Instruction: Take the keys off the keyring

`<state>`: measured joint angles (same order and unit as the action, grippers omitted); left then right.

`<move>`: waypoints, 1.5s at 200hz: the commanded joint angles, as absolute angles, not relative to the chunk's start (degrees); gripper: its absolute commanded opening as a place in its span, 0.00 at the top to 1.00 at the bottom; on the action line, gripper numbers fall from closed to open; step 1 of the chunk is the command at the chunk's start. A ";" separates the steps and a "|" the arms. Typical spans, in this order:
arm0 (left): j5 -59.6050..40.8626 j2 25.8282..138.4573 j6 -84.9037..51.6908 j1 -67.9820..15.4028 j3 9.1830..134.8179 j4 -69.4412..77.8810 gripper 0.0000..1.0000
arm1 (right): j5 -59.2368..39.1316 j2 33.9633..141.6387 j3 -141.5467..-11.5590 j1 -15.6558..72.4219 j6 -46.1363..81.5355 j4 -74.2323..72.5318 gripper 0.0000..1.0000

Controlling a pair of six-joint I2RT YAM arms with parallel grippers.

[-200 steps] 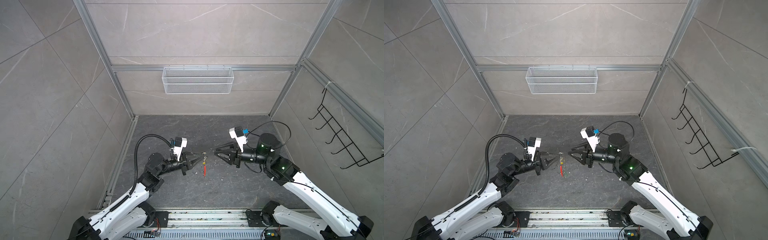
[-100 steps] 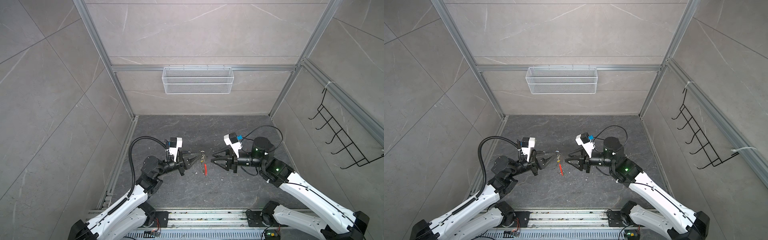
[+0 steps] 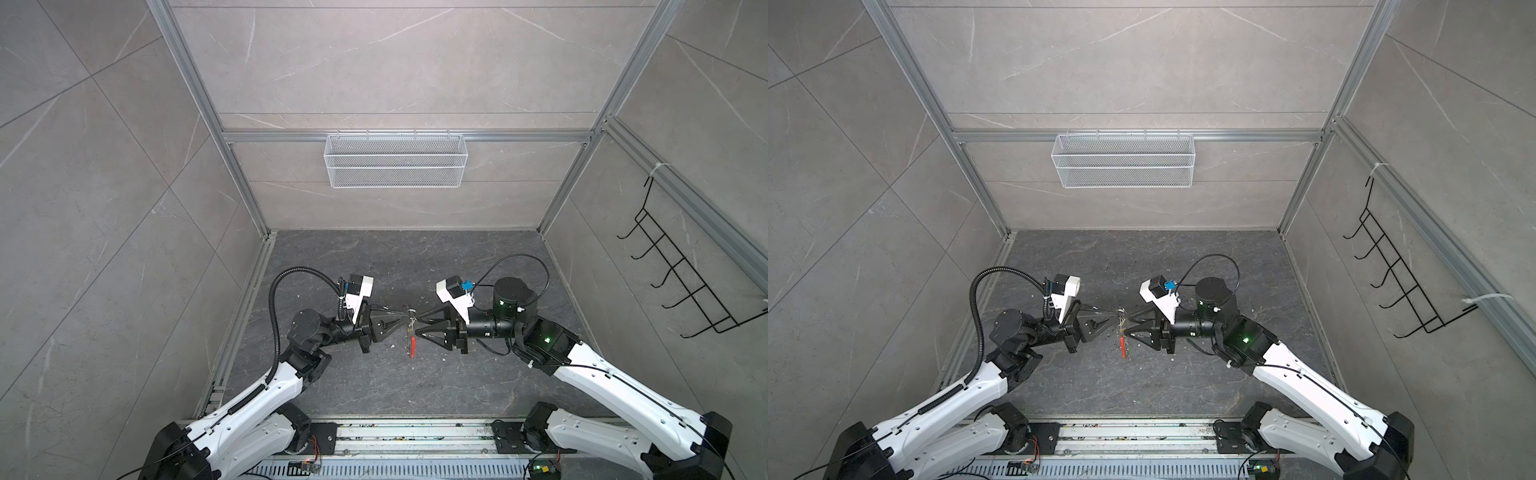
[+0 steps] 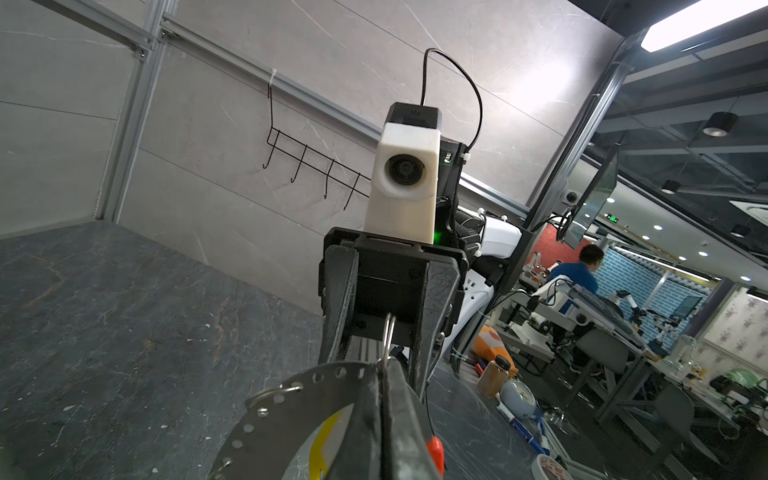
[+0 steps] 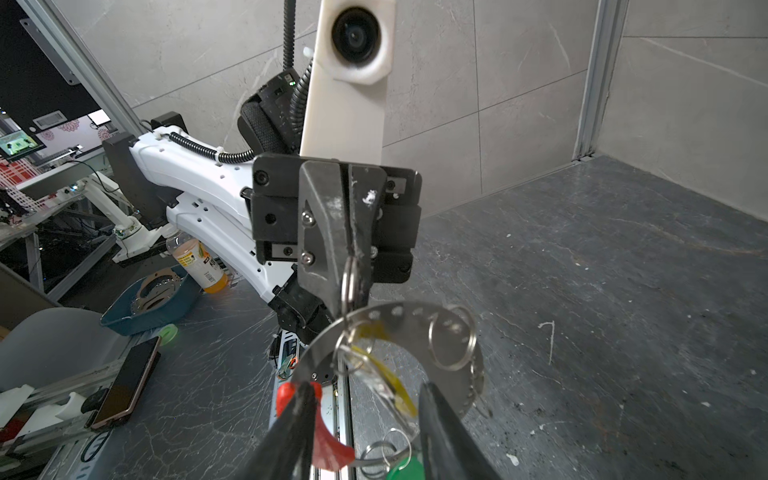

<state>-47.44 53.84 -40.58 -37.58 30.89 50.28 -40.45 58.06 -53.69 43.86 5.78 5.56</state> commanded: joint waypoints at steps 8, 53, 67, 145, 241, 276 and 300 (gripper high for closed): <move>-50.73 54.05 -42.13 -37.73 33.55 56.64 1.00 | -39.55 58.60 -54.90 44.56 3.79 6.24 0.56; -51.79 54.84 -42.75 -38.03 33.66 57.48 1.00 | -40.93 59.58 -55.89 45.00 3.86 5.71 0.60; -51.67 54.43 -42.39 -38.04 33.57 57.15 1.00 | -41.28 59.63 -56.07 45.13 3.87 5.70 0.63; -50.90 53.13 -41.08 -38.15 33.20 54.73 1.00 | -41.53 59.15 -56.27 45.25 4.07 5.80 0.86; -50.57 50.74 -39.33 -38.15 32.71 52.08 1.00 | -39.13 56.97 -54.93 45.26 4.65 5.22 1.00; -50.36 49.45 -38.33 -38.17 32.45 50.49 1.00 | -38.17 56.34 -54.75 45.26 5.24 5.01 1.00; -50.12 48.96 -38.70 -38.30 32.36 51.05 1.00 | -37.93 57.36 -55.50 45.26 5.20 6.32 1.00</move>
